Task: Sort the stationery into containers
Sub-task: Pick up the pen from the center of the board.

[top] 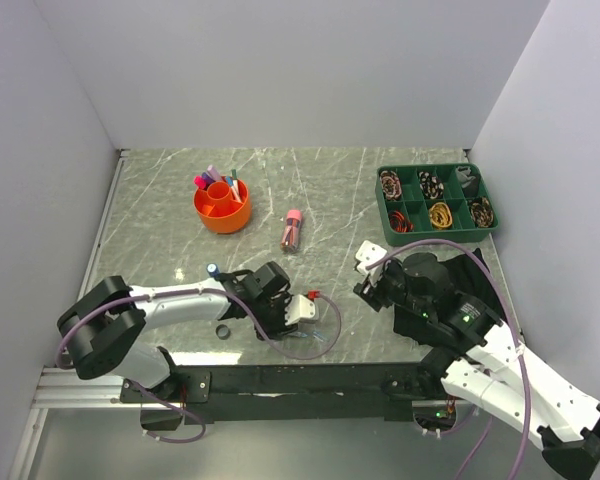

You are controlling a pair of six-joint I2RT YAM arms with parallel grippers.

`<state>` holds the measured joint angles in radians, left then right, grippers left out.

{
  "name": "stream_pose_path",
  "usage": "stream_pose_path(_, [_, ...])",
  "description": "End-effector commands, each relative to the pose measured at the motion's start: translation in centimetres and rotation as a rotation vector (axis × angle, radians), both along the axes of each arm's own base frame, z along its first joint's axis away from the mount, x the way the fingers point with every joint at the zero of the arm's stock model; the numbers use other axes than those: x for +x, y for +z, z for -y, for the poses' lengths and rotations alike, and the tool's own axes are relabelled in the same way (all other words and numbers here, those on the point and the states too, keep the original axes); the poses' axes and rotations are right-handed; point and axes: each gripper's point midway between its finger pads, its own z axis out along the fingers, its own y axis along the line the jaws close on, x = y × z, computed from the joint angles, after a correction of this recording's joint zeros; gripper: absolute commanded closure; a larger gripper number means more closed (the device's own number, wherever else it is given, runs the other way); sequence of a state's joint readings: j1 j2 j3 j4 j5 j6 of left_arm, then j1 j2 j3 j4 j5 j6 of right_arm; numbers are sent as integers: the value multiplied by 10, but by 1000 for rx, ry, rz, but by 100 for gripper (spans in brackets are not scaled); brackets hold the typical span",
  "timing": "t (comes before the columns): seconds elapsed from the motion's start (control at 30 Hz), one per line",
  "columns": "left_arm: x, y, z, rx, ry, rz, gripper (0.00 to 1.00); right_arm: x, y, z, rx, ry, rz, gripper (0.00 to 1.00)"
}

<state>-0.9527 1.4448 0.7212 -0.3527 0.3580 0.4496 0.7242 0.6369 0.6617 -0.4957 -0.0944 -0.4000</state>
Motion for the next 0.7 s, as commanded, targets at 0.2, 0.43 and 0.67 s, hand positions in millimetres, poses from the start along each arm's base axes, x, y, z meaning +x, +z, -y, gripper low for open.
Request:
stream_pose_path(0.2, [-15, -35, -6, 91, -33, 34, 63, -4, 7, 2, 8, 12, 25, 37])
stream_pose_path(0.43, [-28, -43, -12, 118, -93, -4, 73, -13, 2, 4, -18, 53, 6, 40])
stream_pose_path(0.67, [-41, -49, -32, 197, -159, -54, 69, -14, 6, 0, -20, 72, -6, 40])
